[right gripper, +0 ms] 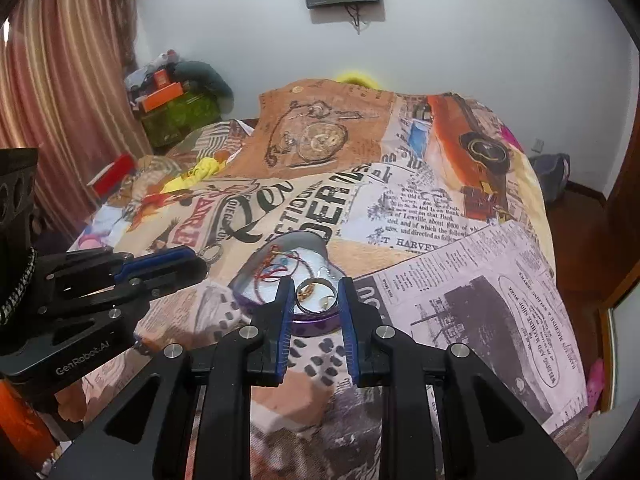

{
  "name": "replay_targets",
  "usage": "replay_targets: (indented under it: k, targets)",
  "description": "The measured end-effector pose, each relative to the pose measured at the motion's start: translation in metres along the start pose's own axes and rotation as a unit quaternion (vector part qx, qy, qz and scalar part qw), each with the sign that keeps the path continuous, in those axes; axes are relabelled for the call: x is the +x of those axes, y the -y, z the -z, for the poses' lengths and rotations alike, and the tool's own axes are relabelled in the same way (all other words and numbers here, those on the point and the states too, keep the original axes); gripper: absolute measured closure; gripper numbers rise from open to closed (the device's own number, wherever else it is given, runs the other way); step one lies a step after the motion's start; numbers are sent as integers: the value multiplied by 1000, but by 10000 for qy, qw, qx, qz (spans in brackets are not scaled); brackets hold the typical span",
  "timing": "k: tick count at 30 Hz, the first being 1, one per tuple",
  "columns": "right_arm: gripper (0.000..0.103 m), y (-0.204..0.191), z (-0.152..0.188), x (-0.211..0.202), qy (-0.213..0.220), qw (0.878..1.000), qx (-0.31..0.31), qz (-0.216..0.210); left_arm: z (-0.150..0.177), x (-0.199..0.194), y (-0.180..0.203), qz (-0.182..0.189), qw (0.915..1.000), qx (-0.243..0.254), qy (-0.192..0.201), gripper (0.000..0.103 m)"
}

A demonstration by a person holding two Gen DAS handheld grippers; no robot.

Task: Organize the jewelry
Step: 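Grasp a gold ring with the right tool while the left tool carries the charm toward the tin, then open both tools over the heart tin to drop the charm and ring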

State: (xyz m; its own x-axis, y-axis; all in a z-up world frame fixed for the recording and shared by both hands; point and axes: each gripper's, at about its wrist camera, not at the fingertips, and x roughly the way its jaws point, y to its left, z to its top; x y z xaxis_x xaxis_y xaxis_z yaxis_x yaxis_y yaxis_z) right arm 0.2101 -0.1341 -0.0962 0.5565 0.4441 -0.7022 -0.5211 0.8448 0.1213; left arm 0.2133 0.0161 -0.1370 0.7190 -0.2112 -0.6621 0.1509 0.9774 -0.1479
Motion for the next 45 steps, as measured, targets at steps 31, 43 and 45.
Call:
replay_targets:
  k: [31,43,45]
  targets:
    - [83,11,-6,62,-598,9978,29,-281,-4,55,-5,261,9989,128,-360,93]
    - [83,7,-7,61,-659,9973,-34,-322,-7,47,-6,144,9994,99,-293,93]
    - [83,6,-8,60,-656,9974,-52,-297,-9,41,-7,128,9995,89,-256,93]
